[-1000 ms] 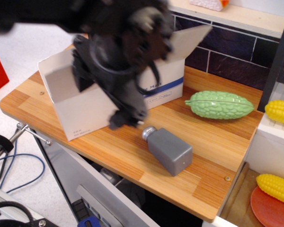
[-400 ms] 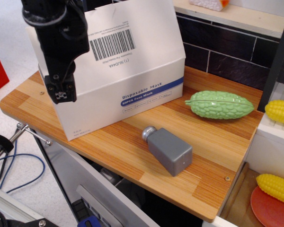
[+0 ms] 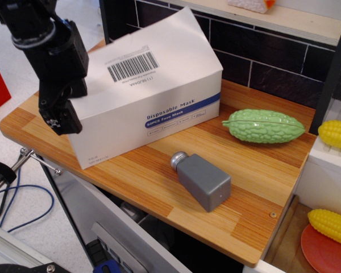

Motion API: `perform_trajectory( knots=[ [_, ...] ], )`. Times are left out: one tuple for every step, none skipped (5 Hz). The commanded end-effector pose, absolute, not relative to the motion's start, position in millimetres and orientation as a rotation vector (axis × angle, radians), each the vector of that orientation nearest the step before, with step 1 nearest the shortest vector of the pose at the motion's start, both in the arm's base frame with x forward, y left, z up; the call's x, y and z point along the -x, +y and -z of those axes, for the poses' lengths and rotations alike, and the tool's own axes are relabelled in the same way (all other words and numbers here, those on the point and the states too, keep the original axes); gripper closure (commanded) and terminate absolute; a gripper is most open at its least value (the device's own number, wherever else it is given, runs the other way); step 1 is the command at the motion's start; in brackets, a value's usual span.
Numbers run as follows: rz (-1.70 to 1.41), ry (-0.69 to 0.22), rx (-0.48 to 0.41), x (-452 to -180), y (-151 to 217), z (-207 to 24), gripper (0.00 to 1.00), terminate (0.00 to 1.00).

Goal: Close white1fbox flap

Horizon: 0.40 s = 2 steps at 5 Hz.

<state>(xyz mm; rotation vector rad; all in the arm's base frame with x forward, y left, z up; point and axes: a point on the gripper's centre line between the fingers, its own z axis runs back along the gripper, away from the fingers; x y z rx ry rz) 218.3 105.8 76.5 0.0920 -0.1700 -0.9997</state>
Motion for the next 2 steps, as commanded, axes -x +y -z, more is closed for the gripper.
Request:
perform_trajectory(
  knots=[
    [0.982, -0.199, -0.076, -227.9, 101.8, -69.9, 0.0, 0.0],
    [0.925, -0.132, -0.052, -225.8, 89.0, -84.0, 0.0, 1.0]
  ],
)
